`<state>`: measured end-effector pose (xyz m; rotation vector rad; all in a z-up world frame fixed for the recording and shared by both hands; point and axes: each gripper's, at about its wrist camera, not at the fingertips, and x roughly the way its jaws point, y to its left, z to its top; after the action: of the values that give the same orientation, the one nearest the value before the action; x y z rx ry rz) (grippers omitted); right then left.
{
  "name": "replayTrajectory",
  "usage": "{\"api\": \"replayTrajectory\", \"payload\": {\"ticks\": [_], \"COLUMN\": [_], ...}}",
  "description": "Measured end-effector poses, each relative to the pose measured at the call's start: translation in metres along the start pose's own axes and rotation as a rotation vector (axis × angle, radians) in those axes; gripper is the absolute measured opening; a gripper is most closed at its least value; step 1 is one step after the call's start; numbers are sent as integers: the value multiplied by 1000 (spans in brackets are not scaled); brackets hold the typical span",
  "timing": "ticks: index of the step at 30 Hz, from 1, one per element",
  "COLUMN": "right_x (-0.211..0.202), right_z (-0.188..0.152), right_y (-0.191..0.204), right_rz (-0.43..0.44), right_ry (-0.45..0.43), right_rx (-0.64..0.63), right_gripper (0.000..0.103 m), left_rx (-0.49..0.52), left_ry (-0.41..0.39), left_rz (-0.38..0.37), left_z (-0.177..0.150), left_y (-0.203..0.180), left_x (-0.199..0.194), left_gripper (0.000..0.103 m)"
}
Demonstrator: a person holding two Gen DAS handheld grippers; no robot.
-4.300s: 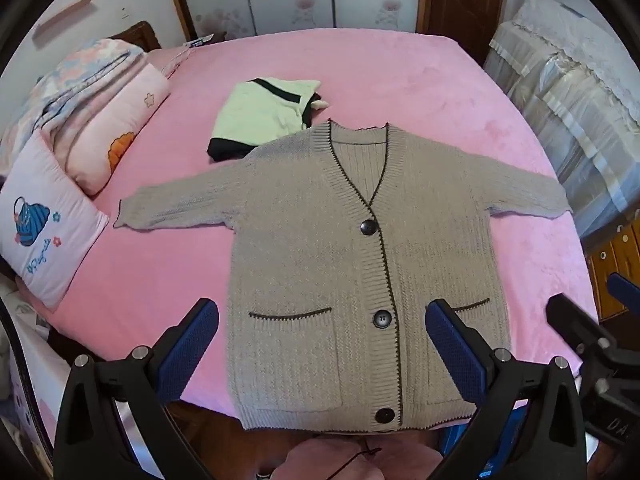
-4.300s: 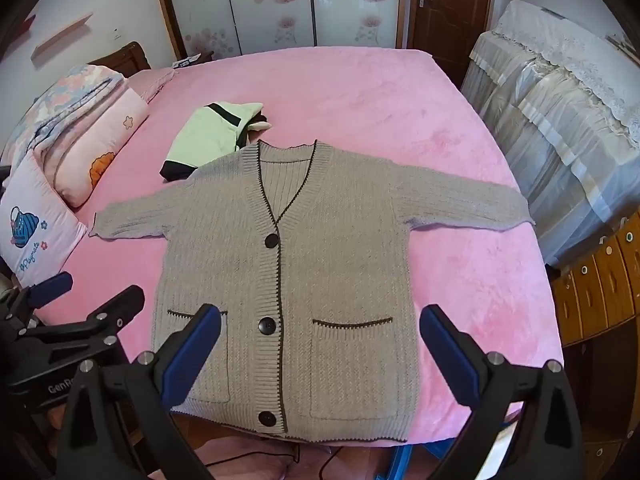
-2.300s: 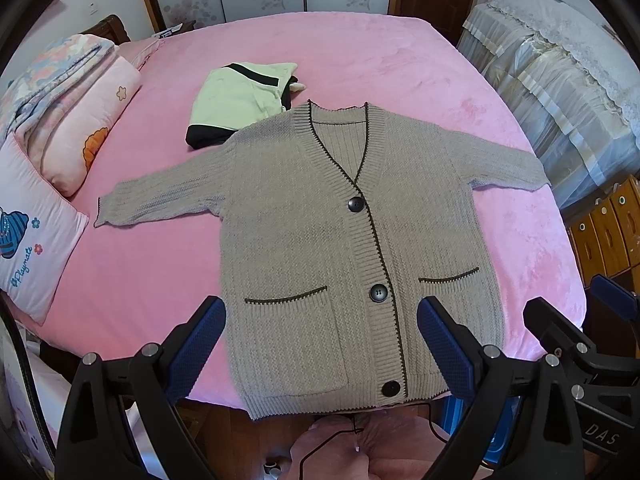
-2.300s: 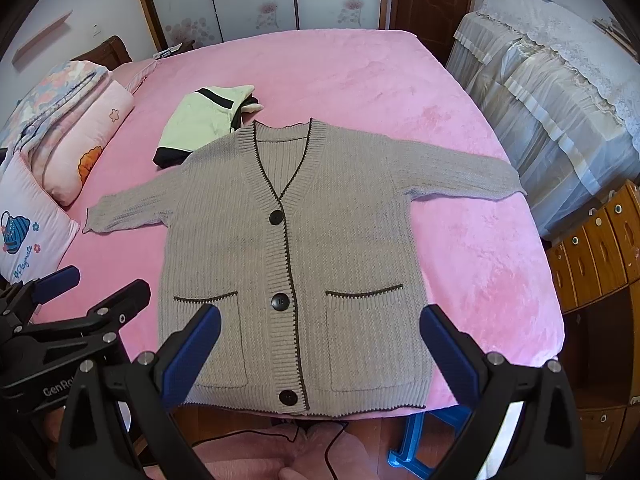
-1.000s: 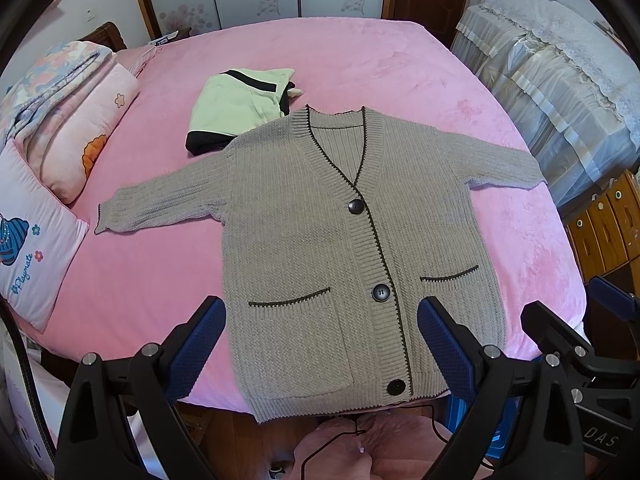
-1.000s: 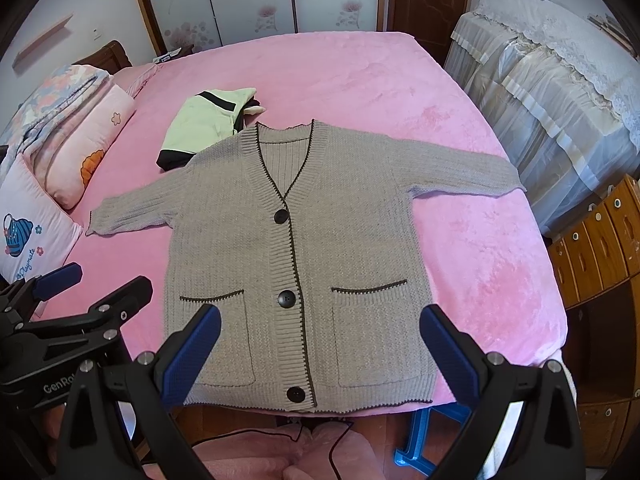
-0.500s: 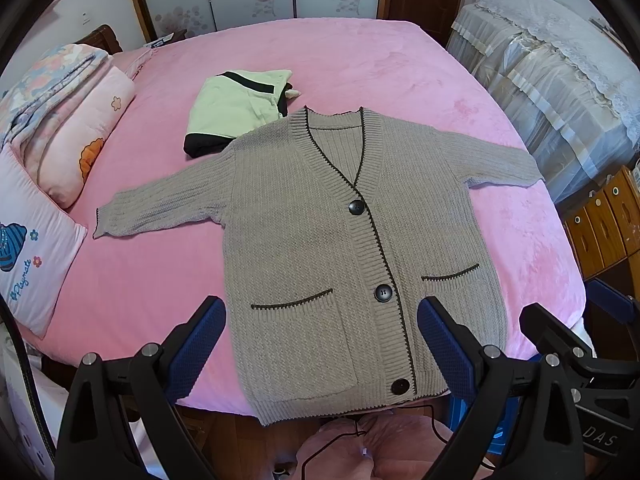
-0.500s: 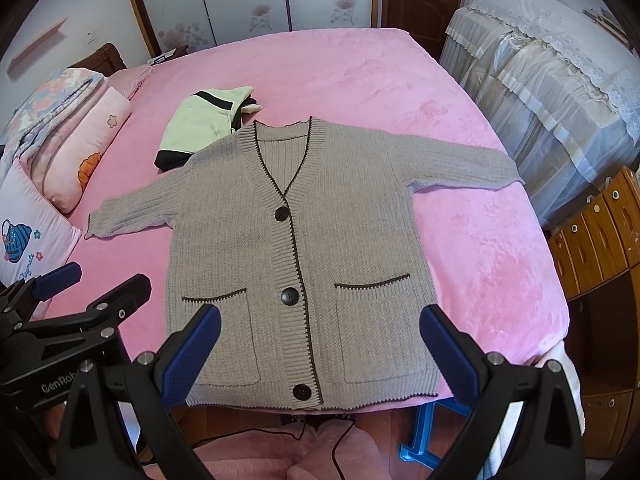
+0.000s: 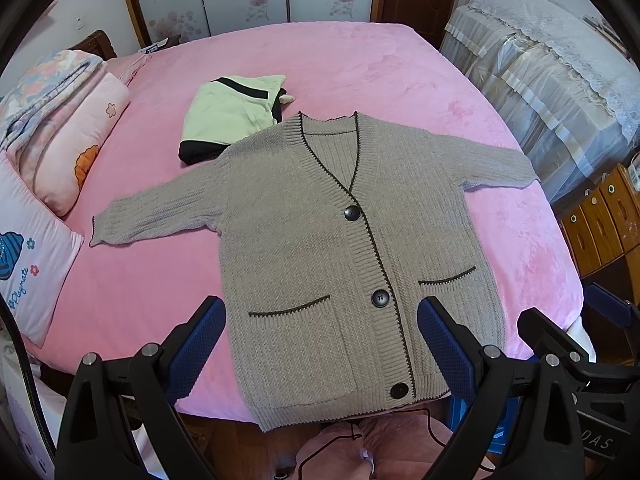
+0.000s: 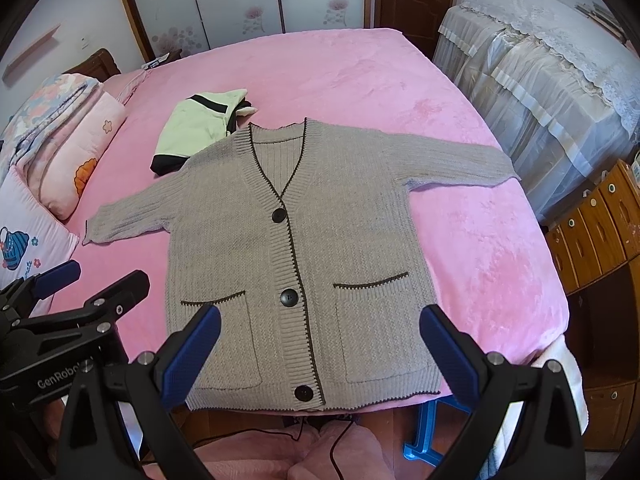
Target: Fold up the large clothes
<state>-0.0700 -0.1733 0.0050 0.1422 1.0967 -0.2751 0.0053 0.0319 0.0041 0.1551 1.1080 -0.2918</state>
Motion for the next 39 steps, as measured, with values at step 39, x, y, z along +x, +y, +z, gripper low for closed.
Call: {"api": "replayTrajectory", "payload": {"ticks": [39], "right_x": [133], "right_z": [127], "right_y": [-276], "right_rz": [-3], "right_ry": [39], "right_rx": [126], "right_gripper": [100], "left_rx": [-18], "left_ry": [-163], "left_rz": [-61], "left_z": [155], "left_y": [-221], "left_x": [94], "left_gripper": [96]}}
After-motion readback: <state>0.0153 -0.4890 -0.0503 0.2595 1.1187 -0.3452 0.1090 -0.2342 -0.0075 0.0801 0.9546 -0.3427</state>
